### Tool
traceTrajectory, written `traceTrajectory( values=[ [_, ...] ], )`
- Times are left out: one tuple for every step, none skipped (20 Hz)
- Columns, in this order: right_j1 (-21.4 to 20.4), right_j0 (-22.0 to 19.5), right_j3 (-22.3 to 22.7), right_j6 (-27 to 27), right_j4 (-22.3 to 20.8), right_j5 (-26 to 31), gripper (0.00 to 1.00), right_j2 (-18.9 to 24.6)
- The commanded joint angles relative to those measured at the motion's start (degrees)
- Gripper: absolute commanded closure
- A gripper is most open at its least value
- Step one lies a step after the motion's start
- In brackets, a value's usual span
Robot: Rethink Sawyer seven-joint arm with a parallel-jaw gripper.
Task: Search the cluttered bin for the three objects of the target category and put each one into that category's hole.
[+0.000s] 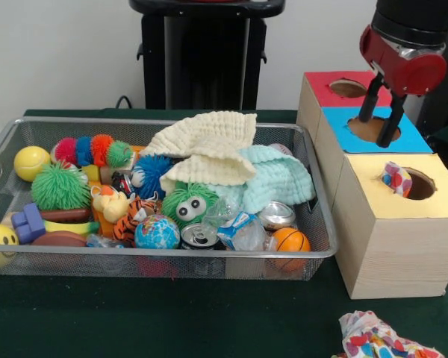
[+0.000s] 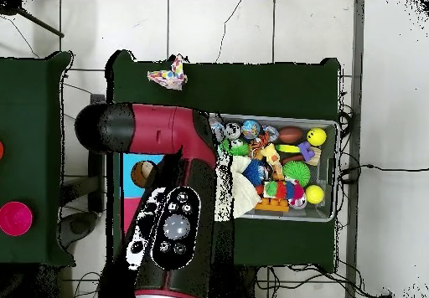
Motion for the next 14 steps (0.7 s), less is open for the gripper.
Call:
traceTrajectory(
  values=[
    [1.3,-5.82,1.15,-4.26,-0.42,6.77,0.0,4.75],
    [1.71,-6.55,-0.06,-5.05,-0.66,7.63,0.0,5.11],
    [2.28,-7.05,-1.38,-5.4,-1.0,8.54,0.0,5.26],
    [2.95,-7.57,-2.6,-5.78,-1.3,9.0,0.0,5.51],
    [3.68,-8.26,-3.86,-6.48,-1.6,9.6,0.0,5.93],
    [4.47,-9.02,-5.05,-7.05,-1.58,9.84,0.0,6.6],
    [5.53,-9.46,-6.8,-7.36,-1.88,10.62,0.0,6.9],
    [6.59,-9.9,-8.54,-7.67,-2.17,11.39,0.0,7.2],
    [7.65,-10.35,-10.29,-7.98,-2.47,12.17,0.0,7.5],
    [8.71,-10.79,-12.04,-8.3,-2.76,12.94,0.0,7.8],
    [9.88,-11.19,-13.62,-8.4,-2.8,13.2,0.0,8.14],
    [11.1,-11.62,-15.45,-8.87,-2.99,13.74,0.0,8.56],
    [12.32,-12.04,-17.27,-9.34,-3.18,14.28,0.0,8.97],
    [13.54,-12.46,-19.1,-9.81,-3.36,14.82,0.0,9.38]
  ],
)
